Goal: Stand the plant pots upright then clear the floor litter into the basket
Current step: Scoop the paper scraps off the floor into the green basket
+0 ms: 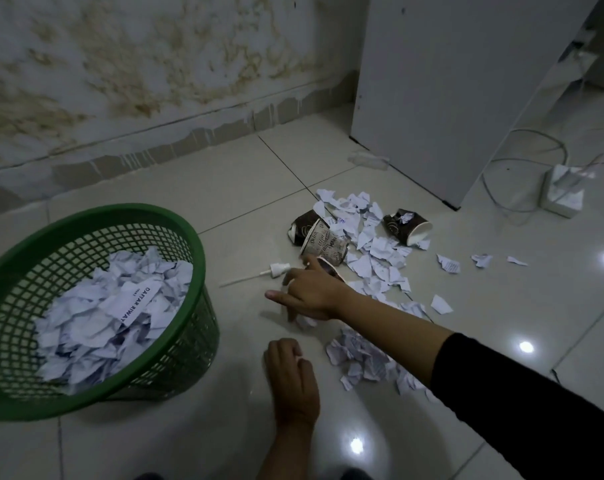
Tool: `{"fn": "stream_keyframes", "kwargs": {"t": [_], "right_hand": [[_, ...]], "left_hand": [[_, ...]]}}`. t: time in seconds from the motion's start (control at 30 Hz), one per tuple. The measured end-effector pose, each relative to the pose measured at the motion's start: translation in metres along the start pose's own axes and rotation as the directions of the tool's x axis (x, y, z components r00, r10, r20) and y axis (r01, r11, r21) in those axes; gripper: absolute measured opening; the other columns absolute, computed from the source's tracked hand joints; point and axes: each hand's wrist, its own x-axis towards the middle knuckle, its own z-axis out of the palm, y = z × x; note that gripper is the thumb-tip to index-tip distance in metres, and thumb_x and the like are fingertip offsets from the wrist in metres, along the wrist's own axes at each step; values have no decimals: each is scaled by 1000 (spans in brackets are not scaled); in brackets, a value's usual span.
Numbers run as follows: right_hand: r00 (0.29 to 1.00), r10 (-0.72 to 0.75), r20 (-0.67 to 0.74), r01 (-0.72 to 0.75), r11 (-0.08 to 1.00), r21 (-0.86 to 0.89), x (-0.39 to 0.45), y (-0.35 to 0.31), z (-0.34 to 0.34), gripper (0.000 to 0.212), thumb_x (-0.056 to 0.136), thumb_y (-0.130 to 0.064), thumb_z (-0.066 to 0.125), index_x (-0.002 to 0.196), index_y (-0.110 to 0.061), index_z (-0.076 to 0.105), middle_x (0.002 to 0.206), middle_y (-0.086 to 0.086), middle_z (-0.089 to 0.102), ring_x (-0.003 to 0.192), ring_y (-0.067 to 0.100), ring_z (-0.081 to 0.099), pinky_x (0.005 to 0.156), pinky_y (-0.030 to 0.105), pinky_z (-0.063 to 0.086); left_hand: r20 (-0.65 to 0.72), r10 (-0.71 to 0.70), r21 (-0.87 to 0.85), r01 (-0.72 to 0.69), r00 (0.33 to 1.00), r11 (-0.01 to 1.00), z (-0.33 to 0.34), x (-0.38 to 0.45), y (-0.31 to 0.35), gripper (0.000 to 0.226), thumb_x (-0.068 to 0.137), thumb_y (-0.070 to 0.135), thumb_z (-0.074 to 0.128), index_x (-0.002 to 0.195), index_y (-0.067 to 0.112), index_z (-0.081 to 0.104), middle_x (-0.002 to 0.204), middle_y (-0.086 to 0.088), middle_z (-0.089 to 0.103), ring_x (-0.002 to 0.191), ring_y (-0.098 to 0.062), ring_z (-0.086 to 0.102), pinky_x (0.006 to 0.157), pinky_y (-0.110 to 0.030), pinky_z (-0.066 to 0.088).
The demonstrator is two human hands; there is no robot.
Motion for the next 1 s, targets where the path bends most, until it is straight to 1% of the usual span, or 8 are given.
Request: {"fn": "stream_keyframes", "kwargs": {"t": [0.1, 0.2, 0.4, 0.5, 0.63, 0.73, 0.8, 1.0], "right_hand": [[986, 4, -167, -22, 994, -105, -12, 18, -12, 31, 91, -43, 47, 104, -31, 73, 108, -3, 68, 118, 19, 51, 101, 44, 22], [994, 113, -12, -113, 978, -177, -25, 41, -15, 65, 73, -41, 66, 135, -35, 49, 141, -1, 45, 134, 25, 34, 107, 51, 20], [974, 207, 91, -183, 958, -221, -47, 56, -12, 81, 68, -47, 74, 140, -31, 39, 147, 3, 33, 136, 29, 27, 111, 51, 24], [955, 261, 137, -218, 938, -269, -43, 60, -22, 59, 74, -41, 74, 127, -28, 51, 139, 0, 44, 129, 26, 38, 105, 45, 31], [925, 379, 32, -379, 909, 172, -26, 59, -48, 25, 86, -31, 67, 109, -23, 60, 109, -1, 66, 103, 21, 61, 86, 34, 49], [842, 538, 27, -344, 499, 795, 8, 49, -63, 21, 91, -24, 63, 110, -15, 60, 102, 3, 63, 91, 19, 62, 69, 26, 51], [782, 610, 125, -355, 272, 894, 35, 39, -66, 23, 93, -24, 59, 112, -10, 58, 95, 6, 59, 79, 20, 61, 54, 26, 54], [796, 603, -48, -348, 522, 779, 83, 45, -63, 37, 92, -36, 61, 120, -13, 61, 113, 6, 66, 95, 22, 64, 77, 35, 58]], "left_hand": [[-97, -125, -12, 124, 987, 992, 3, 17, -6, 5, 80, 17, 41, 81, 14, 45, 83, -5, 45, 76, -26, 42, 72, -35, 33], [50, -108, 15, 107, 993, 994, 12, 35, 0, 24, 84, 19, 55, 107, 12, 56, 109, -6, 54, 102, -21, 49, 91, -27, 37], [230, -92, -35, 103, 969, 994, 25, 26, -9, 53, 92, 44, 31, 125, 12, 58, 129, 3, 56, 118, -5, 45, 106, -27, 38], [246, -11, -20, 17, 969, 1000, 25, 15, -17, 53, 93, 41, 29, 130, 14, 56, 138, 6, 50, 131, -6, 40, 112, -12, 22], [209, 46, 24, -52, 977, 998, 24, 13, -15, 55, 99, 45, 25, 130, 14, 57, 141, 6, 49, 134, -12, 41, 112, -22, 29], [201, 59, 91, -79, 978, 993, 26, 10, -13, 49, 98, 43, 31, 130, 17, 58, 141, 5, 50, 134, -11, 39, 110, -26, 29], [212, 47, 116, -73, 976, 991, 26, 9, -12, 48, 95, 44, 35, 130, 18, 57, 141, 6, 49, 135, -11, 39, 110, -25, 28], [230, 28, 190, -73, 973, 979, 26, 9, -7, 53, 93, 52, 38, 131, 21, 56, 141, 6, 50, 134, -12, 41, 107, -34, 38]]}}
